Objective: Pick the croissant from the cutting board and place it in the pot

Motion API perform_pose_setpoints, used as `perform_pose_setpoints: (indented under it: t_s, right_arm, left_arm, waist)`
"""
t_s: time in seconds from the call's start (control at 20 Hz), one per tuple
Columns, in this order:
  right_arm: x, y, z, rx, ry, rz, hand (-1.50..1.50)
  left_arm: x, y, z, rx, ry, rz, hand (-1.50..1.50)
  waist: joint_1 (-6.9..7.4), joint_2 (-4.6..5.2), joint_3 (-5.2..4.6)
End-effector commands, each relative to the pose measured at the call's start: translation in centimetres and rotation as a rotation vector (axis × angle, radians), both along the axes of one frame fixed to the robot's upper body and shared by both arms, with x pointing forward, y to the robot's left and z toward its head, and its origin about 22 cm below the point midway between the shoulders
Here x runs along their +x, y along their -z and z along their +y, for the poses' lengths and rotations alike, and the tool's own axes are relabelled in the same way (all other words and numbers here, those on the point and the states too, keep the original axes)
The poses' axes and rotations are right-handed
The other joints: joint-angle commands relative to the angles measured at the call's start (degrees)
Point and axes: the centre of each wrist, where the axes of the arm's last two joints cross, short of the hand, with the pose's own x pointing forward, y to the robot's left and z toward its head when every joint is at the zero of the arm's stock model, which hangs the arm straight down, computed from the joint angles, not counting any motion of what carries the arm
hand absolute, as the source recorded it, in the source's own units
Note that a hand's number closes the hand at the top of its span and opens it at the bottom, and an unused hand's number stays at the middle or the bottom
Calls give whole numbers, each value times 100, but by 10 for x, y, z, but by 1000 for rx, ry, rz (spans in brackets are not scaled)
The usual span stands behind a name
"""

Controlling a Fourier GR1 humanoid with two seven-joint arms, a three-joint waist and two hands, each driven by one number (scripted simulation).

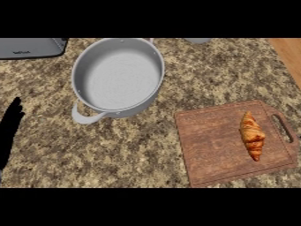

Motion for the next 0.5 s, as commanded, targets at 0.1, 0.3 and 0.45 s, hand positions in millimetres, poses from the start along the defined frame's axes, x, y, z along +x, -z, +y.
perform_pose_setpoints:
  t_s: [0.1,0.3,0.45]
  right_arm:
    - [-50,-2,47,-38,76,73,-150]
    - [-41,-40,71,-70,158,202,-150]
    - [-33,-61,97,-63,172,333,-150]
  left_arm:
    - [-3,-9,-3,19,34,-22,0]
    - [2,-8,-13,-2,38,-14,0]
    - [-6,-5,-22,2,72,-13,0]
  waist:
    - [159,69,1]
    - [318,122,9]
    - [481,134,12]
